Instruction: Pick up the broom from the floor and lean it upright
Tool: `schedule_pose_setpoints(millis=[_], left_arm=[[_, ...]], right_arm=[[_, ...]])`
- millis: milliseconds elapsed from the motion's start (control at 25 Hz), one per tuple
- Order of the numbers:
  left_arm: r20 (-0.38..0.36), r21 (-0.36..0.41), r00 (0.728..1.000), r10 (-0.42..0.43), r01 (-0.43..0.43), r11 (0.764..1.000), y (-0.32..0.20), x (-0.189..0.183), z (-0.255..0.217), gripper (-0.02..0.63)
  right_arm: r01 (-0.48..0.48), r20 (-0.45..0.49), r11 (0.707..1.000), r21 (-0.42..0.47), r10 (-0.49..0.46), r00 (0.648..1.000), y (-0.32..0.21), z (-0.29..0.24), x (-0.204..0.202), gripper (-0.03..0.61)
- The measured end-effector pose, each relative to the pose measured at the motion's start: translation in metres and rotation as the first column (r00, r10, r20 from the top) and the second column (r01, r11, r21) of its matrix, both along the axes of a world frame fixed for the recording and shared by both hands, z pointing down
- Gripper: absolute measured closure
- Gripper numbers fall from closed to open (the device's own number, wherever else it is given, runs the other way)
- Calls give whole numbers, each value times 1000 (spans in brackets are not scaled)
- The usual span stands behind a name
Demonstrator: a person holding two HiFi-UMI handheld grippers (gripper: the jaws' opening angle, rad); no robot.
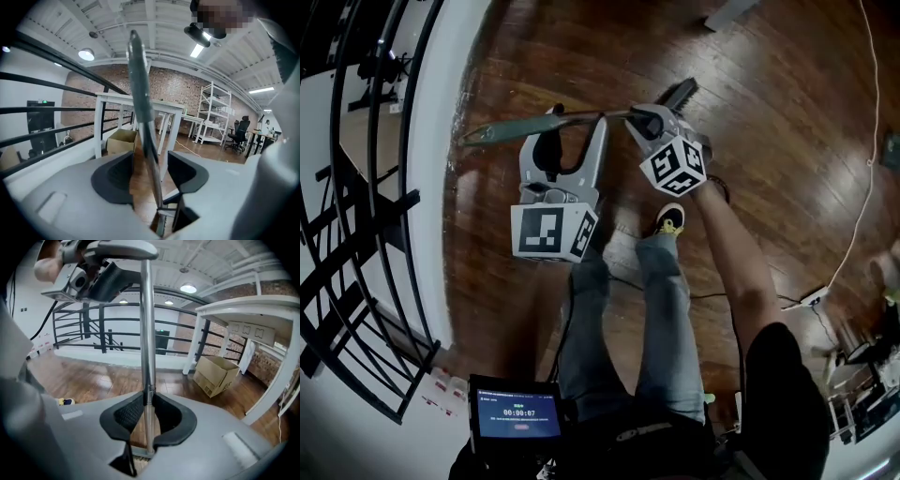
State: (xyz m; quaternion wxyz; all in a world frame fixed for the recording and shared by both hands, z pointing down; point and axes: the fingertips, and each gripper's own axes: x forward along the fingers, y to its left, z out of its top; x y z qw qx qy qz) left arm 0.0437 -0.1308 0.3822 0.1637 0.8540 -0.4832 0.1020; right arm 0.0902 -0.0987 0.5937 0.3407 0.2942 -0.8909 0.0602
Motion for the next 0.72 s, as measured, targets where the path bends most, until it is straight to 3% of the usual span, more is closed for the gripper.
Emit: schedule_pose_setpoints(millis=[80, 120, 280, 400, 520, 640, 720], left_arm=[[48, 62, 998, 31, -34, 997, -20, 23, -14, 478], [77, 90, 995, 56, -63, 994, -28, 37, -21, 491], [84, 150, 975, 204, -215, 965, -67, 96, -52, 500], [74, 152, 947, 314, -322, 935, -102, 133, -64, 504], [7, 149, 905, 425, -421, 895, -101, 126, -76, 508], [-36, 153, 841, 540, -529, 834, -39, 60, -92, 506], [-57, 167, 801, 596, -581, 796, -23, 41, -101, 506]], right_arm=[[-53, 29, 999, -4, 53, 998, -8, -11, 6, 499], [-85, 42, 996, -13, 85, 995, -13, -17, 11, 497], [-233, 107, 970, -66, 239, 965, -54, -44, 38, 497], [-344, 126, 933, -108, 356, 926, -90, -56, 57, 497], [-499, 150, 854, -148, 518, 842, -90, -69, 40, 497], [-630, 157, 756, -176, 654, 740, -26, -88, -31, 497], [-692, 151, 695, -196, 718, 679, -8, -95, -54, 497]])
